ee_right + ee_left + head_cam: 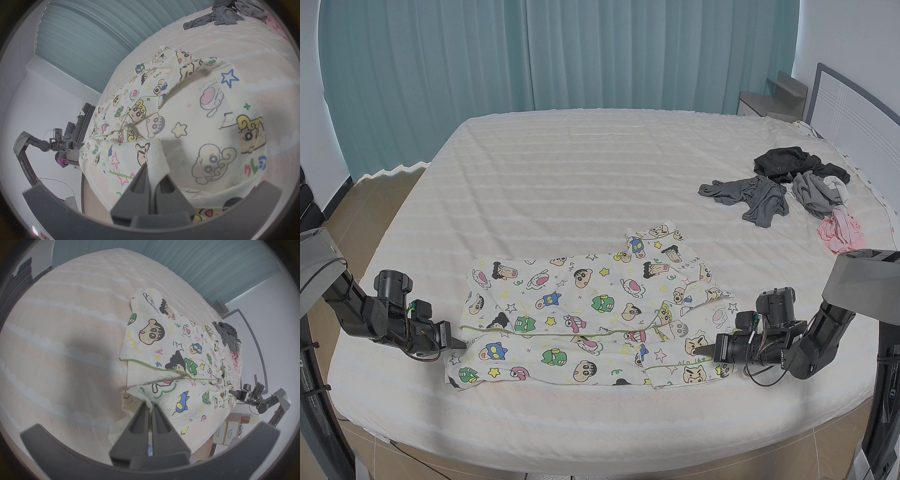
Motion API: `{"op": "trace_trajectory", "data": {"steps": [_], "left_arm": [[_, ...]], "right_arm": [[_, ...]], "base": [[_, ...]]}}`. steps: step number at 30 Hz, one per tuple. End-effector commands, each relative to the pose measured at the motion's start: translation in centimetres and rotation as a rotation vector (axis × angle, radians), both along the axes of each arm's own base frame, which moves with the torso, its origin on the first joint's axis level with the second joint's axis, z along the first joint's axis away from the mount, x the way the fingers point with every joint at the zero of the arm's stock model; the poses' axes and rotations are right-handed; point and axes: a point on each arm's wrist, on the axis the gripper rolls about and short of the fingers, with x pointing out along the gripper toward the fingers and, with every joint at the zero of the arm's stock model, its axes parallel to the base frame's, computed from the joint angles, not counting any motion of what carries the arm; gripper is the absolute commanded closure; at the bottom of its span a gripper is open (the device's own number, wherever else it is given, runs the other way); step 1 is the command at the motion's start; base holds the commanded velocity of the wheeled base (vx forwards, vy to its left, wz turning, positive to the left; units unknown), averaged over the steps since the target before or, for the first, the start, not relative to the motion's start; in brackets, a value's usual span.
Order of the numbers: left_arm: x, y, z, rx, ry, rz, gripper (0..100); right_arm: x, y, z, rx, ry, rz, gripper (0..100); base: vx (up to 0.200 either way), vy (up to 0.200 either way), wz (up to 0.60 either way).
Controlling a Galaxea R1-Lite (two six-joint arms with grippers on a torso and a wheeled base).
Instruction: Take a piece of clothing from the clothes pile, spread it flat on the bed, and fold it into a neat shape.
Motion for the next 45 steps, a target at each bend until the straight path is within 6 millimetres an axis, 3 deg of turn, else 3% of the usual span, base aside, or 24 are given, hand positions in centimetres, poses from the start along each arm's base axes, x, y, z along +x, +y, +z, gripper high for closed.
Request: {"op": "trace_trajectory", "data": {"steps": [1,32,45], "left_arm": [[-0.5,-0.1,1.0,0.003,-0.021,0.0,100],[-2.3,-0.3,5.2,-0.018,-0.11,0.04,100],[-1.4,-0.1,6.6,-0.063,-0.189,0.12,100]], "right_arm": [[0.0,-0.1,0.3,0.002,-0.011,-0.002,100],[-1.3,-0.9,2.0,0.055,-0.202,-0.023,100],[-0.7,-1.8,2.1,0.052,-0.214,-0.056,100]], "base": [[0.0,0.0,0.0],[0.0,0.0,0.0],[0.0,0.0,0.0]]}}
